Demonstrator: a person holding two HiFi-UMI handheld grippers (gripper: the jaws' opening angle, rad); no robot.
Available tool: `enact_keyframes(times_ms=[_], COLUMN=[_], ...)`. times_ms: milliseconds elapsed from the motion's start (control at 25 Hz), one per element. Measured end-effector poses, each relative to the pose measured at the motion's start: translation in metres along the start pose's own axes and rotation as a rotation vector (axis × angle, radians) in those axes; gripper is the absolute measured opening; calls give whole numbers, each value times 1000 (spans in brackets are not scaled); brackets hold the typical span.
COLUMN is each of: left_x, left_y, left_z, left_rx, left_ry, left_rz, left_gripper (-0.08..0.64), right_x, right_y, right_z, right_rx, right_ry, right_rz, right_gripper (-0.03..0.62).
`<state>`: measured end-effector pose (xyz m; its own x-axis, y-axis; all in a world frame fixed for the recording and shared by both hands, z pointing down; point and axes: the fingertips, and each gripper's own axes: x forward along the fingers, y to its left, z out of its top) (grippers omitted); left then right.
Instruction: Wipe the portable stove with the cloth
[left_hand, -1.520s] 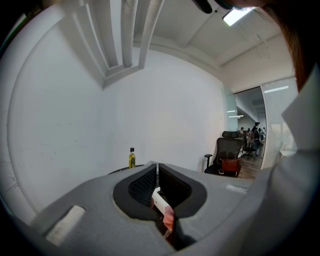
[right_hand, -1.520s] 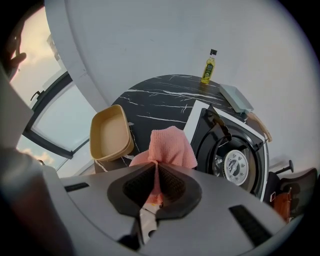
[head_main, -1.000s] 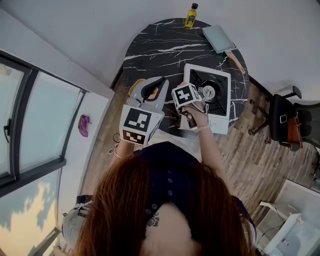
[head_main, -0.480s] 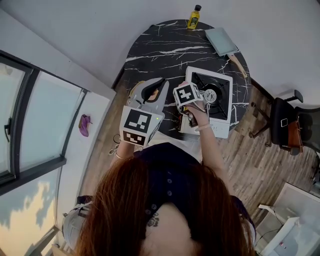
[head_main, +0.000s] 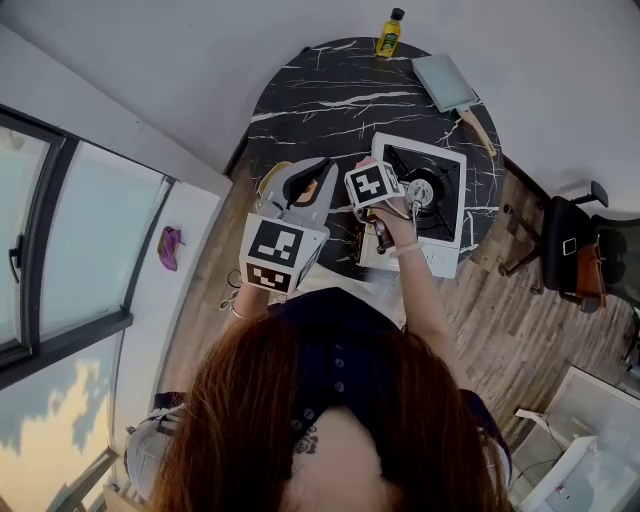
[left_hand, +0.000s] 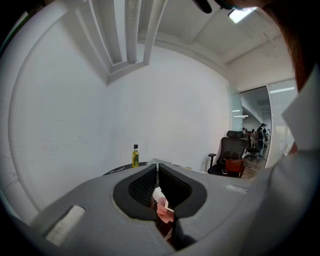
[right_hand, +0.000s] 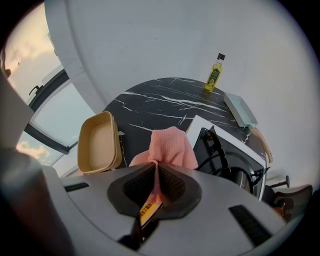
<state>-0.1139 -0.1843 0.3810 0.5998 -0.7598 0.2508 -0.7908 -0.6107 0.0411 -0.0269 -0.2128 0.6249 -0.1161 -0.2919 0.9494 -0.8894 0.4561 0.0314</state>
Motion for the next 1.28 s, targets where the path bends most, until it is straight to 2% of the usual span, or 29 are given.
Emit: enact_keyframes(times_ms=[320, 600, 960, 1280], left_x=[3, 9, 18, 26], left_y=[-4, -11, -12, -8], left_z=[-2, -5, -11, -9], left_rx=[-10, -11, -9, -2], left_ry=[9, 25, 63, 58], left_rz=[0, -15, -30, -31], left_gripper=[23, 23, 23, 23], right_x=[4, 7, 10, 14], right_y=[-3, -9, -18, -23], right_z=[8, 17, 29, 38], right_rx=[-1, -15, -1, -4], right_ry=[-16, -59, -91, -88], right_rz=[-6, -53, -56, -54], right_gripper=[21, 21, 21, 21])
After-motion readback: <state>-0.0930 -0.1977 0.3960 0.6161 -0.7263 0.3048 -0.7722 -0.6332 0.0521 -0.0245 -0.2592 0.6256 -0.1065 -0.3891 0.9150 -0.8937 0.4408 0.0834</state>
